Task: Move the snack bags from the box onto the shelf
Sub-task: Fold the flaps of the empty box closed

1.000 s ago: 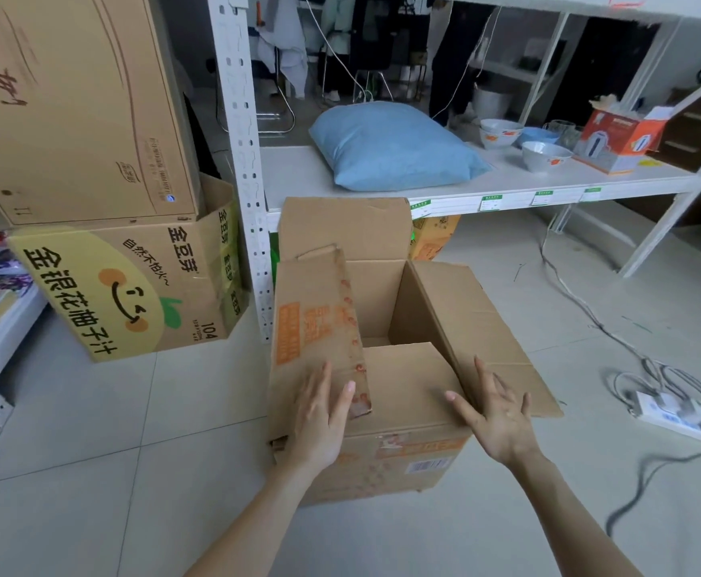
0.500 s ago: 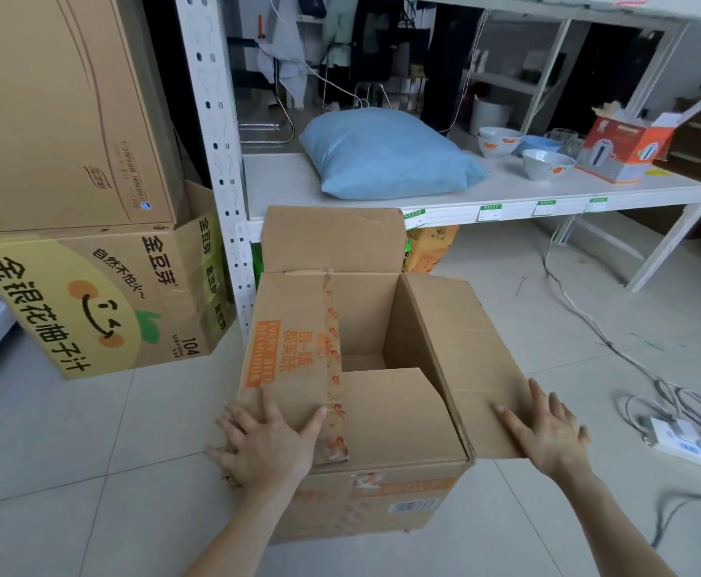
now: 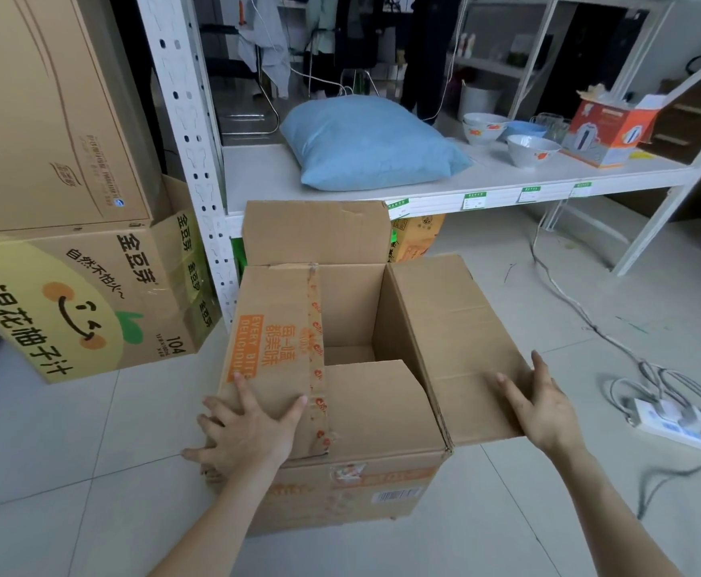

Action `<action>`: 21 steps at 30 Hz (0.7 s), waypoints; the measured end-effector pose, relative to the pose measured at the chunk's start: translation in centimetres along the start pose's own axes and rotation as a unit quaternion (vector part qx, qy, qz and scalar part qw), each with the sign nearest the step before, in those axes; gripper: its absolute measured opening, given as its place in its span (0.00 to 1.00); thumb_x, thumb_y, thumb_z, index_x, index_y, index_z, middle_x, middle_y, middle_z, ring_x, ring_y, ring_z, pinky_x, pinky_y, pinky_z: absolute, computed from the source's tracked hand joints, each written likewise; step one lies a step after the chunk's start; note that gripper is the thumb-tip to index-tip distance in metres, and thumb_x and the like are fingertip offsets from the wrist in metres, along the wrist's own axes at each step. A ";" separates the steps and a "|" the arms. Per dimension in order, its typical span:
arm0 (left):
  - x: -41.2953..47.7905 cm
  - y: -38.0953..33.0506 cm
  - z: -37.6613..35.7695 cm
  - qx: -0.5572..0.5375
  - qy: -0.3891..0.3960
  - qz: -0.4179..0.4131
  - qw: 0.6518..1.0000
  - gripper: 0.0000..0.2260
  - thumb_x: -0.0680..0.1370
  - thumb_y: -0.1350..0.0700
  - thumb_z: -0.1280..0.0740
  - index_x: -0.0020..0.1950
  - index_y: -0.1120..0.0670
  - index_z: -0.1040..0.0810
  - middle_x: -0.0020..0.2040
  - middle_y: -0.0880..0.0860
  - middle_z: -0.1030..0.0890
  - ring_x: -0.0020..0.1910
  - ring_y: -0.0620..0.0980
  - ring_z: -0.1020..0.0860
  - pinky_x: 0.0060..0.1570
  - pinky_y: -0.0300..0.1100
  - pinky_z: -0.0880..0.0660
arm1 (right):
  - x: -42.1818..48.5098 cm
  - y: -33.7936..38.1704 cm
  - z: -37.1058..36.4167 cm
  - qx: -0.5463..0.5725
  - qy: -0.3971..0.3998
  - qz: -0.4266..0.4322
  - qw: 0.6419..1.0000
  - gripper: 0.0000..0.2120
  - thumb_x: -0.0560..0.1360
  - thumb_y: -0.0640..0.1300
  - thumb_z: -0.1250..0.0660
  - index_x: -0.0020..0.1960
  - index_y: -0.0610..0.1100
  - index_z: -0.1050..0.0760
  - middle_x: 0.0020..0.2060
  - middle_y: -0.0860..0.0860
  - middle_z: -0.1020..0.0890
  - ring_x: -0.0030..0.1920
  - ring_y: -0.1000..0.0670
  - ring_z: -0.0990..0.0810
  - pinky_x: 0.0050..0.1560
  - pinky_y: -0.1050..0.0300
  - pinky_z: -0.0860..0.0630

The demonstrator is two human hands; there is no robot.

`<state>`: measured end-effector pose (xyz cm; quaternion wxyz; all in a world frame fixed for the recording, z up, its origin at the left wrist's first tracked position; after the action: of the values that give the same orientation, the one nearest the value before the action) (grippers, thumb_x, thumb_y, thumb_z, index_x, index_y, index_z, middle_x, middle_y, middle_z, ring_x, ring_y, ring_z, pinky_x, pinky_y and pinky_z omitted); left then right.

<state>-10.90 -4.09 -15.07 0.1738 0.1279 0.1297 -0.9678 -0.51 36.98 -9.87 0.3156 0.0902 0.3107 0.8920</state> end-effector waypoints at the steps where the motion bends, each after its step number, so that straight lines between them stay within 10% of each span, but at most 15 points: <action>1: 0.0 0.0 0.0 -0.003 -0.001 0.001 1.000 0.51 0.64 0.18 0.55 0.78 0.46 0.67 0.79 0.62 0.56 0.77 0.64 0.50 0.69 0.72 0.49 | -0.1 0.7 0.8 -0.005 -0.007 0.007 1.000 0.40 0.76 0.62 0.39 0.78 0.44 0.49 0.72 0.41 0.32 0.71 0.40 0.33 0.67 0.46 0.35; 10: -2.7 1.2 -0.1 0.000 -0.028 0.009 1.000 0.53 0.64 0.18 0.56 0.78 0.48 0.66 0.78 0.61 0.50 0.74 0.62 0.44 0.70 0.67 0.45 | -4.2 10.2 4.2 -0.003 -0.001 0.134 0.991 0.37 0.77 0.63 0.40 0.79 0.45 0.46 0.72 0.48 0.31 0.72 0.45 0.33 0.67 0.54 0.36; 16: -3.6 2.3 0.2 -0.053 0.001 0.013 0.999 0.54 0.64 0.19 0.50 0.78 0.48 0.67 0.78 0.60 0.49 0.76 0.61 0.46 0.70 0.69 0.50 | -8.8 15.2 -1.1 0.207 0.151 0.146 0.956 0.26 0.80 0.52 0.39 0.77 0.51 0.40 0.69 0.55 0.28 0.67 0.62 0.32 0.60 0.79 0.39; 21: -2.7 2.3 1.1 -0.114 -0.002 -0.023 0.993 0.51 0.68 0.22 0.48 0.79 0.49 0.64 0.79 0.60 0.51 0.78 0.60 0.50 0.70 0.69 0.52 | -10.5 15.0 -7.8 0.159 0.225 0.129 0.953 0.27 0.80 0.58 0.41 0.77 0.56 0.42 0.67 0.61 0.31 0.69 0.59 0.34 0.61 0.73 0.40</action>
<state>-7.78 -5.65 -13.74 0.1651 0.1024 0.2422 -0.9506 -2.67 17.45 -6.46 0.1012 -0.0245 0.4974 0.8613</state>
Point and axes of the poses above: each hand's wrist, its own x-axis towards the middle knuckle, its own z-axis out of the back of the hand, y = z × x, the point moved 7 cm from there along x, towards the middle knuckle
